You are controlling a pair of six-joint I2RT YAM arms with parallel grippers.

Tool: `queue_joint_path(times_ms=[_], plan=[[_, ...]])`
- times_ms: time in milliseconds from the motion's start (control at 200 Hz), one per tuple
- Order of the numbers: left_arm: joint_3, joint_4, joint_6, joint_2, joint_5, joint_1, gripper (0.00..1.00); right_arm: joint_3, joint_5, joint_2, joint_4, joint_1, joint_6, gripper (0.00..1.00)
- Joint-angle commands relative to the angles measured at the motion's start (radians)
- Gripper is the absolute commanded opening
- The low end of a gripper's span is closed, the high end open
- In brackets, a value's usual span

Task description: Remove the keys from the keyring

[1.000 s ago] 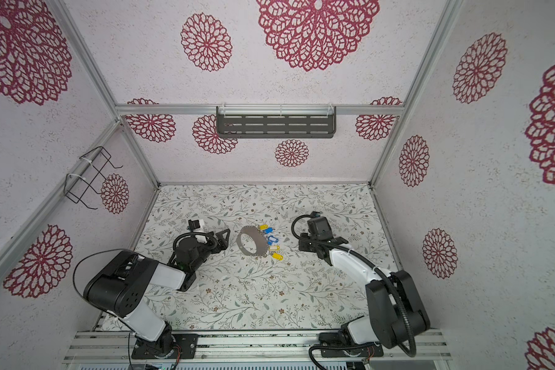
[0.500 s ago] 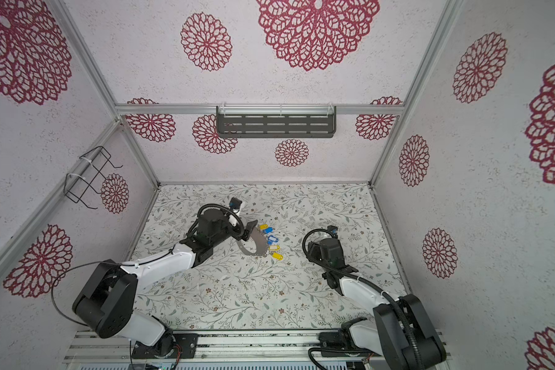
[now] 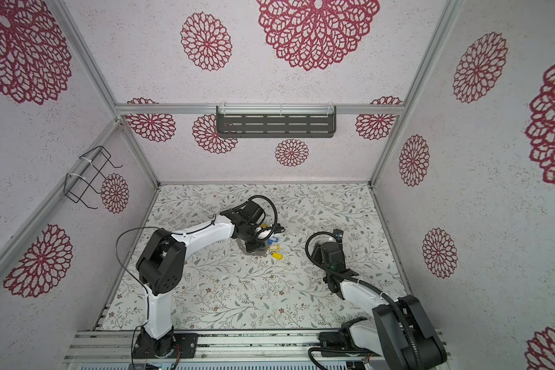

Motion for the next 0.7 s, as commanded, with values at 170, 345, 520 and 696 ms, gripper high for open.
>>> queue_joint_path(times_ms=[170,345,520,696], plan=[[-0.016,-0.039,0.119,0.026,-0.025,-0.03,0.32,0.064,-0.01,0.081,-0.015,-0.003,0.005,0.63],[-0.032,0.034,0.127,0.023,-0.029,-0.037,0.27,0.08,-0.027,0.1,-0.029,-0.003,0.006,0.63],[0.018,0.039,0.135,0.04,-0.032,-0.038,0.25,0.074,-0.031,0.098,-0.024,-0.003,0.007,0.63],[0.077,0.017,0.133,0.056,-0.025,-0.037,0.24,0.076,-0.041,0.101,-0.022,-0.003,0.009,0.63]])
